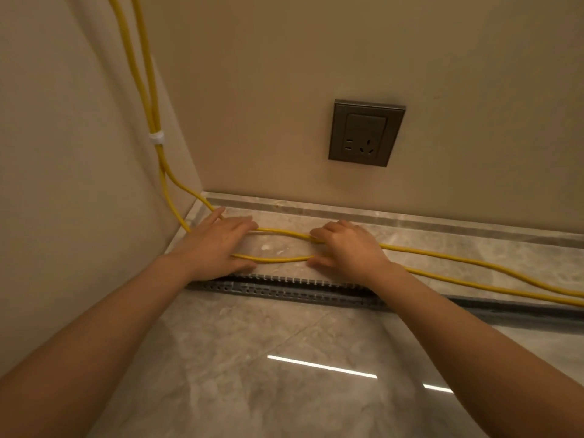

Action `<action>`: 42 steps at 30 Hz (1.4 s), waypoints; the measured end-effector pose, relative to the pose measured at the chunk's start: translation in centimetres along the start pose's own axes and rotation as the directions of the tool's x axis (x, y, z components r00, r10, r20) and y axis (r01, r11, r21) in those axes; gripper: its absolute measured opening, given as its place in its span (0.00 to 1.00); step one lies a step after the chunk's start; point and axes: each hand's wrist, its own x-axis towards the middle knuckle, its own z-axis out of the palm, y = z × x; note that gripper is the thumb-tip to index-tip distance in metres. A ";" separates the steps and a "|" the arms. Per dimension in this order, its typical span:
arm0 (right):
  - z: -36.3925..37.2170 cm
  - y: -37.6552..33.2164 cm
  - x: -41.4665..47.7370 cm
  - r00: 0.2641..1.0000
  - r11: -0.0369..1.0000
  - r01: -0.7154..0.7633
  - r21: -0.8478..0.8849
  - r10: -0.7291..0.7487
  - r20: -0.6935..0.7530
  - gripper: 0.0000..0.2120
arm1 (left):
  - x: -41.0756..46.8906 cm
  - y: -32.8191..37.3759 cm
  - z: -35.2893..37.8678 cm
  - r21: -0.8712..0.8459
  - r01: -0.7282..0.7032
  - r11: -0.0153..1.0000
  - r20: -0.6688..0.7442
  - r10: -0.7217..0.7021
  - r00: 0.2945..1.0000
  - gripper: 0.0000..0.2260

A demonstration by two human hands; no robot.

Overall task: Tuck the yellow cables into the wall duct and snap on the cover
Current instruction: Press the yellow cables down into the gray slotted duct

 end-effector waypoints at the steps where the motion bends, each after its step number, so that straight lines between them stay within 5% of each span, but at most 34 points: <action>1: 0.0 0.1 -0.2 1.000 1.000 0.000 -0.010 0.000 -0.001 0.22 | 0.0 -0.2 -0.1 0.053 -0.011 0.999 0.028 0.010 1.000 0.30; 6: -0.1 0.6 -1.0 0.999 0.997 -0.001 -0.076 -0.002 -0.033 0.12 | -0.3 -0.7 -0.8 0.392 -0.093 0.915 -0.041 0.118 0.992 0.11; 13: -0.7 1.7 -3.0 0.994 0.998 -0.028 -0.060 0.021 -0.109 0.11 | -1.6 -1.3 -4.0 0.122 -0.133 0.983 -0.338 0.168 0.926 0.05; 17: -2.7 1.6 -4.0 0.958 1.000 0.009 -0.009 -0.012 -0.285 0.12 | -2.3 -1.1 -5.9 0.105 -0.183 0.978 -0.416 0.210 0.885 0.06; 22: -6.5 0.5 -5.5 0.894 0.990 0.137 0.031 -0.110 -0.434 0.08 | -4.1 -0.8 -7.6 0.073 -0.264 0.962 -0.498 0.264 0.826 0.30; 31: -5.9 -1.9 -8.4 0.934 0.957 0.256 0.136 -0.208 -0.290 0.12 | -7.7 -0.3 -3.6 0.100 -0.287 0.953 -0.422 0.302 0.855 0.31; 39: -8.6 -5.1 -8.5 0.848 0.900 0.409 0.149 -0.314 -0.428 0.08 | -8.7 -1.4 -2.1 0.035 -0.212 0.977 -0.435 0.206 0.877 0.26; 42: -7.5 -5.4 -7.6 0.870 0.923 0.367 0.117 -0.296 -0.394 0.08 | -8.4 -1.8 -2.1 0.062 -0.183 0.981 -0.408 0.192 0.892 0.27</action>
